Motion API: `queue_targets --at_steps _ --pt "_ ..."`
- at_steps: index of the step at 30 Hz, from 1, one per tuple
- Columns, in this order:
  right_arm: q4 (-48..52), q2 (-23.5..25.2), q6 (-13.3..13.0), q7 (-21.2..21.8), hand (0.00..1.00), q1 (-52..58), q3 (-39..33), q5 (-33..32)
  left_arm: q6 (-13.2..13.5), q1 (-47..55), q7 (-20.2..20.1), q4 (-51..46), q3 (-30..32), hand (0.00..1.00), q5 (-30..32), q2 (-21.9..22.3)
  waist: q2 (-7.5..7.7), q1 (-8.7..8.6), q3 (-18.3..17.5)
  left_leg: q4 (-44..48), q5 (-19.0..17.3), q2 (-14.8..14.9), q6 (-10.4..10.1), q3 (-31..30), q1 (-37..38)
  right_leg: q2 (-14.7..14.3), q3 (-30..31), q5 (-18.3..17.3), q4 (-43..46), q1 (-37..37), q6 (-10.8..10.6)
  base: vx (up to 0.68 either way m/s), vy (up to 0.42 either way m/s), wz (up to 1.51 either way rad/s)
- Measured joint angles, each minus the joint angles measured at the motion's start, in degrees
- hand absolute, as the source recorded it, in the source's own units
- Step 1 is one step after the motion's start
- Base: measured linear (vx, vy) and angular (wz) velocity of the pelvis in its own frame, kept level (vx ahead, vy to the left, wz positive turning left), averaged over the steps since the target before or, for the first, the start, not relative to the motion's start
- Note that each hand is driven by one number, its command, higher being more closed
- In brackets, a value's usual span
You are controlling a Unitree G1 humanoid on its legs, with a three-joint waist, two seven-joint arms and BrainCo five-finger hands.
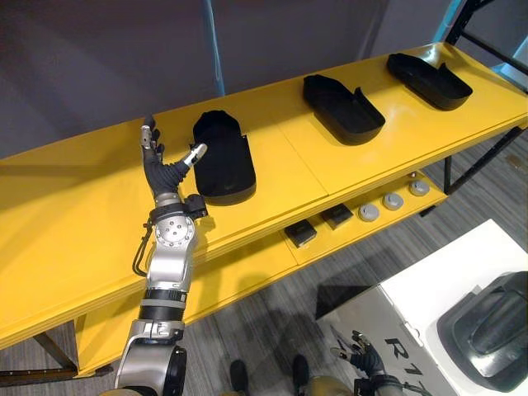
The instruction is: Walk over and take plastic housings, then place them on the shelf
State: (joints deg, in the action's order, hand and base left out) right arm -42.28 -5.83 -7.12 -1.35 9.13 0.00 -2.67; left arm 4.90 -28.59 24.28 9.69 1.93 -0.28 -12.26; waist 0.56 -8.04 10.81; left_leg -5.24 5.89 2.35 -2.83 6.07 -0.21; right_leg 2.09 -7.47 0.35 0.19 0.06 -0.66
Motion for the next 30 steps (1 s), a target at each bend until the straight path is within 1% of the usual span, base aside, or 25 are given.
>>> queue_targets --at_steps 4,5,7,8,12,15,18,24,26,30 --pt "-0.14 -0.01 0.0 0.35 0.0 -0.04 0.01 0.01 0.69 4.92 -2.3 -5.31 -5.09 1.0 4.32 0.18 -0.64 0.46 -0.39 0.0 0.0 -0.1 0.0 -0.08 0.04 0.05 -0.15 0.25 -0.85 0.5 0.03 0.0 0.0 0.0" --pt "-0.22 0.0 -0.02 0.39 0.0 -0.05 0.01 0.01 1.1 7.54 -2.98 -7.49 -7.15 1.0 6.52 0.68 -0.9 0.61 -0.54 -0.01 -0.01 -0.08 0.0 -0.07 0.12 0.03 -0.14 0.25 -0.87 0.61 0.03 0.0 0.0 0.0" --pt "-0.74 0.0 -0.1 0.39 0.0 -0.29 0.01 0.01 1.42 10.56 -3.82 -9.31 -9.4 1.0 8.64 0.99 -1.05 0.67 -0.64 -0.02 -0.05 -0.06 -0.04 -0.05 0.46 0.0 -0.12 0.25 -1.03 1.04 0.03 0.0 0.0 0.0" --pt "-1.4 0.01 -0.19 0.38 0.0 -0.54 0.04 0.01 1.83 13.2 -4.39 -9.81 -11.09 1.0 11.58 1.6 -1.1 0.75 -0.69 -0.03 -0.16 0.0 -0.16 0.01 0.93 -0.05 -0.07 0.25 -1.27 1.53 0.03 0.0 0.0 0.0" --pt "-1.58 0.01 -0.32 0.27 0.0 -0.54 0.1 0.07 2.38 17.49 -4.88 -9.8 -12.68 1.0 15.88 2.73 -1.09 0.91 -0.72 -0.04 -0.32 0.29 -0.33 0.21 1.22 -0.38 0.15 0.39 -1.66 1.85 0.12 -0.03 -0.001 -0.03" --pt "-1.67 0.0 -0.34 0.11 0.0 -0.53 0.1 0.07 2.38 18.63 -5.34 -9.46 -12.66 1.0 17.39 2.86 -1.07 1.1 -0.73 -0.04 -0.36 0.45 -0.38 0.32 1.23 -0.54 0.23 0.4 -1.72 1.82 0.09 -0.01 0.0 -0.02" --pt "-1.93 -0.01 -0.34 0.1 0.0 -0.54 0.12 0.12 2.38 19.19 -5.9 -7.59 -12.67 1.0 17.5 3.17 -1.03 1.26 -0.98 -0.04 -0.45 0.49 -0.5 0.31 1.2 -0.59 0.21 0.41 -1.91 1.88 0.1 0.0 0.0 0.0" --pt "-2.23 0.03 -0.33 0.07 0.0 -0.51 0.25 0.24 1.6 18.75 -5.9 -1.38 -12.39 1.0 17.86 3.4 -0.94 1.24 -1.59 -0.03 -0.68 0.51 -0.8 0.47 0.97 -0.65 0.23 0.61 -2.73 2.01 0.16 0.0 0.0 0.0" --pt "-2.23 0.01 -0.33 0.04 0.0 -0.52 0.25 0.24 0.86 16.38 -5.83 1.57 -12.28 1.0 17.76 3.25 -0.92 1.22 -1.58 -0.03 -0.74 0.58 -0.88 0.51 0.8 -0.73 0.26 0.63 -2.87 1.91 0.19 0.0 0.0 0.0" --pt "-2.17 0.0 -0.33 -0.09 0.0 -0.57 0.22 0.23 0.53 11.82 -5.69 4.04 -12.2 1.0 17.73 2.4 -0.87 1.02 -1.56 -0.03 -0.79 0.79 -0.96 0.74 0.1 -0.92 0.48 0.78 -2.93 1.16 0.38 -0.01 0.002 -0.03"
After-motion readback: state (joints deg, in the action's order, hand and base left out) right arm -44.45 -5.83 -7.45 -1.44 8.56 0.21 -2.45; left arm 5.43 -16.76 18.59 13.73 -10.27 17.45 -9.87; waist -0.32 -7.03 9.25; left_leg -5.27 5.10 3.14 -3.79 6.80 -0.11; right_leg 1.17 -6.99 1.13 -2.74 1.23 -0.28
